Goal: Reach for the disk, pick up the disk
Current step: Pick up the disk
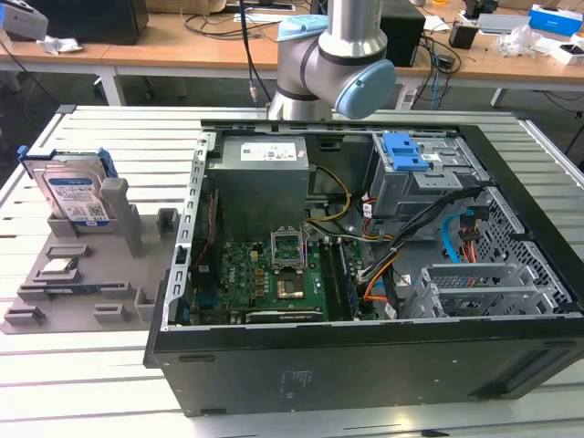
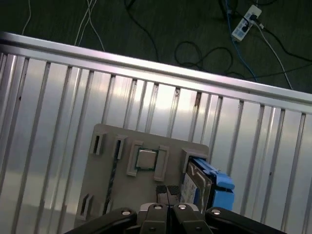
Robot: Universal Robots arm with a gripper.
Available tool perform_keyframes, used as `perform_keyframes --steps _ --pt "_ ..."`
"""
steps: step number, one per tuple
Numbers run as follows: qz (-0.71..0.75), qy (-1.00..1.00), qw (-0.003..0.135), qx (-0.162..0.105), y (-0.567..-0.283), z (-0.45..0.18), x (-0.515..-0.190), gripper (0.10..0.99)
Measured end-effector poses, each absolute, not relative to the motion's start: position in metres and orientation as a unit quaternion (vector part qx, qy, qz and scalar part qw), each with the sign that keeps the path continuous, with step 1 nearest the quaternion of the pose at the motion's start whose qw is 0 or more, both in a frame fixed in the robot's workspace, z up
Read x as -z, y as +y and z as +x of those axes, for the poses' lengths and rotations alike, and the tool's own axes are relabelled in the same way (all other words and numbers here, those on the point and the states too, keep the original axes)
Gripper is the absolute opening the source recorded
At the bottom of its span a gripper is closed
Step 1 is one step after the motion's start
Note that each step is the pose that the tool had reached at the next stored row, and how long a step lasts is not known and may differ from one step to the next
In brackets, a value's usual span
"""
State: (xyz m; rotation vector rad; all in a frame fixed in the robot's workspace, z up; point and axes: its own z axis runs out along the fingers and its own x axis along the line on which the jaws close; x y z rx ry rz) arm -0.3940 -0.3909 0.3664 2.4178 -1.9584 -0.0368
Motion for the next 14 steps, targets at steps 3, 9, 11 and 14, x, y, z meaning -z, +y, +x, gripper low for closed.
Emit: perform_keyframes --steps 3,9,11,14 --pt "0.787 -0.617 0.015 0.012 -0.3908 -0.3940 -0.3664 0.106" --pt "0.809 -0.587 0.016 0.011 -0.3908 -0.3940 -0.3664 0.106" --pt "0.819 -0.574 0.016 0.011 -0.3908 -0.3940 -0.3664 0.106" --pt "0.833 -0.553 0.016 0.010 -0.3908 -0.3940 -0.3664 0.106"
